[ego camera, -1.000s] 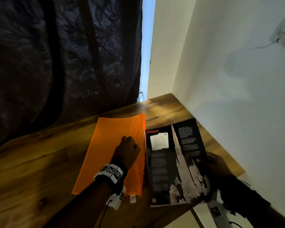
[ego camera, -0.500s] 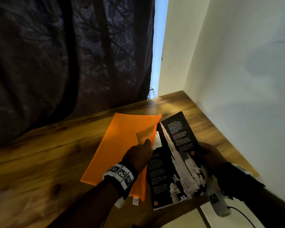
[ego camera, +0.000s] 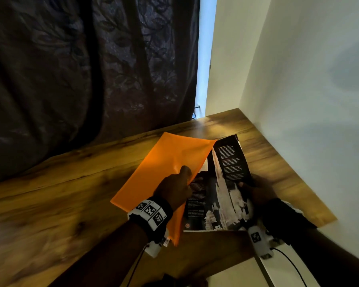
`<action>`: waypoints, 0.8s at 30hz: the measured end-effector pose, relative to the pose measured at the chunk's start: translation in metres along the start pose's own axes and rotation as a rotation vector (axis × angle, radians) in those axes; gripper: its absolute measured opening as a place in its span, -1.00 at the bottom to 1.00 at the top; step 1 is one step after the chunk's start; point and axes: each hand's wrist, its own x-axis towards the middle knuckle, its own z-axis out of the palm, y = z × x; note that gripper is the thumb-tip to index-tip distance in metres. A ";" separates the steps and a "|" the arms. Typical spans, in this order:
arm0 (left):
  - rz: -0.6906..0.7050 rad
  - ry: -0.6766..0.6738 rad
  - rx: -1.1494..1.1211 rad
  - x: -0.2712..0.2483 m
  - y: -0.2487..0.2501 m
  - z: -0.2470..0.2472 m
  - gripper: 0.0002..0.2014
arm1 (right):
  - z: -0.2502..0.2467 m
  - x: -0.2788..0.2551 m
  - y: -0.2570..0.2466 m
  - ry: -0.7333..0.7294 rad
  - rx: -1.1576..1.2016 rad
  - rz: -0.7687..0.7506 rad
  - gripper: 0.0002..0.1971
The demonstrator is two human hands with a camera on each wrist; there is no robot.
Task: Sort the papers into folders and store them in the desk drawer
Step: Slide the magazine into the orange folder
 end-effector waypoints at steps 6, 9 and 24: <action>-0.168 -0.168 0.218 0.002 -0.014 0.005 -0.52 | 0.010 0.002 0.011 -0.003 -0.030 0.009 -0.89; -0.124 -0.216 0.241 -0.002 -0.016 0.009 -0.65 | 0.014 0.003 0.013 0.018 -0.016 0.018 -0.91; -0.021 -0.263 0.137 -0.005 0.040 0.029 -0.26 | 0.056 -0.005 0.024 0.146 0.010 -0.054 -0.89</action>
